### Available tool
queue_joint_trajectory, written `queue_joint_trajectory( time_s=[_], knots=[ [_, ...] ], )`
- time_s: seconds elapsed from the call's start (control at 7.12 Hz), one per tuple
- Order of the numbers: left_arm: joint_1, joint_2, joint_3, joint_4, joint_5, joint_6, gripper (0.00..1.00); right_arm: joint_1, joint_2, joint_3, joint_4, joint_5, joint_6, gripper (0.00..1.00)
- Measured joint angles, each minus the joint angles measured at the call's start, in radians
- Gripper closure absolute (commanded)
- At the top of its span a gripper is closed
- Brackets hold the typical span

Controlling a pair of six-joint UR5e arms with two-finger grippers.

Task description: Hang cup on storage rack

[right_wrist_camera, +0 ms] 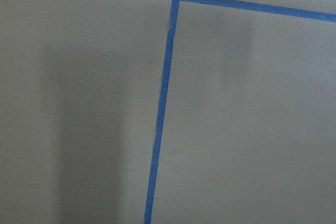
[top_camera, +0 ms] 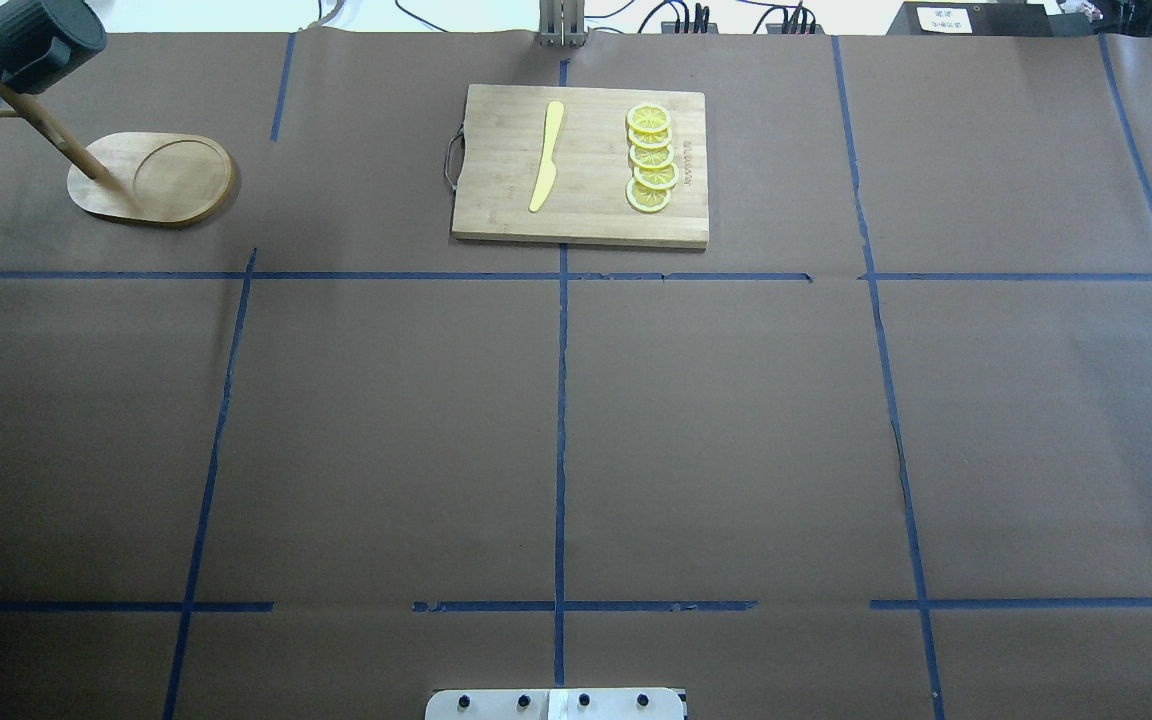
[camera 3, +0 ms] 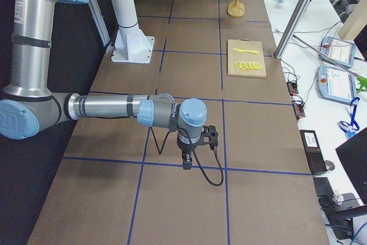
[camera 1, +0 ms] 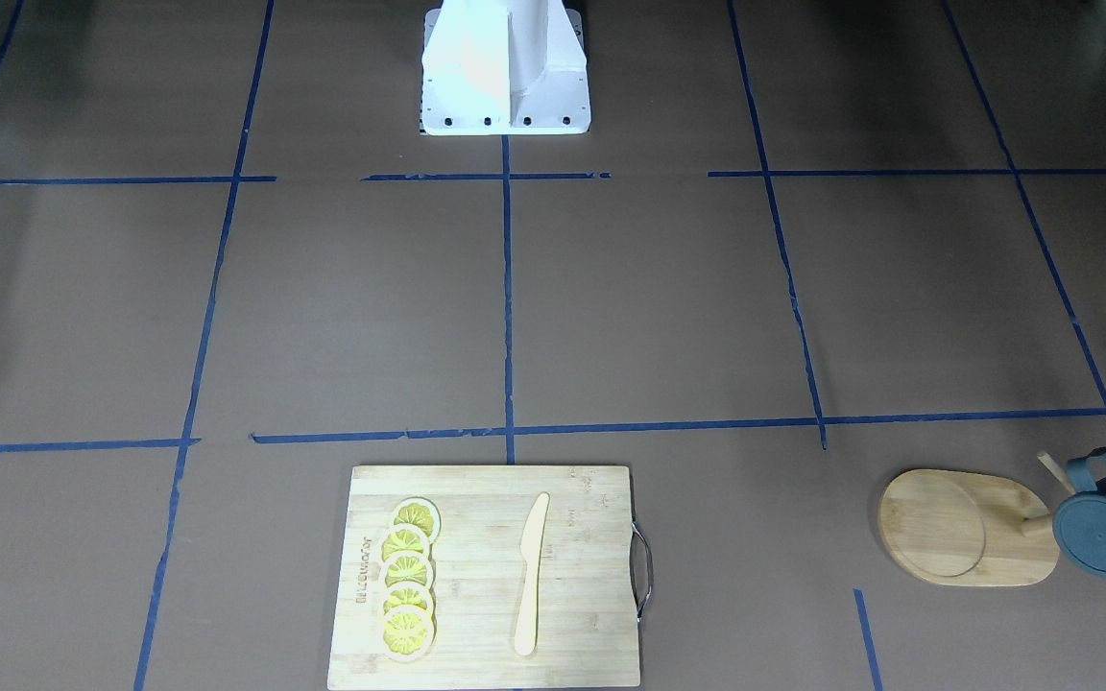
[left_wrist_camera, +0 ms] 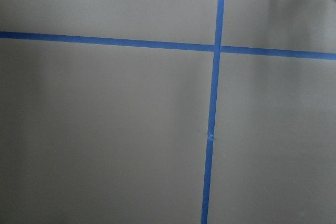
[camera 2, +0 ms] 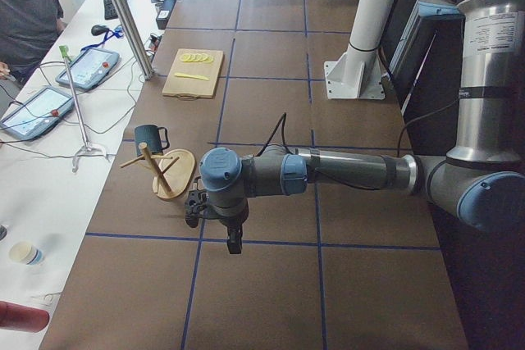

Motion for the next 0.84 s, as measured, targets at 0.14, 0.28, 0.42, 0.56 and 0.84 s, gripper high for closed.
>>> queue_joint_trajectory(
  time_s=[0.14, 0.28, 0.42, 0.56, 0.84],
  knots=[
    [0.004, 0.000, 0.001, 0.000, 0.001, 0.000, 0.00, 0.000, 0.001, 0.000, 0.000, 0.000, 0.000, 0.00],
    [0.013, 0.000, 0.003, 0.001, 0.002, 0.000, 0.00, 0.000, 0.002, 0.000, 0.000, 0.000, 0.000, 0.00],
    [0.021, 0.000, 0.004, 0.001, 0.002, 0.000, 0.00, 0.000, 0.004, 0.000, 0.000, 0.000, 0.000, 0.00],
    [0.025, 0.000, 0.003, 0.001, 0.002, 0.000, 0.00, 0.000, 0.007, 0.000, 0.000, 0.000, 0.000, 0.00],
    [0.027, 0.000, 0.003, 0.000, 0.002, 0.000, 0.00, 0.000, 0.009, -0.001, 0.001, 0.001, 0.000, 0.00]
  ],
)
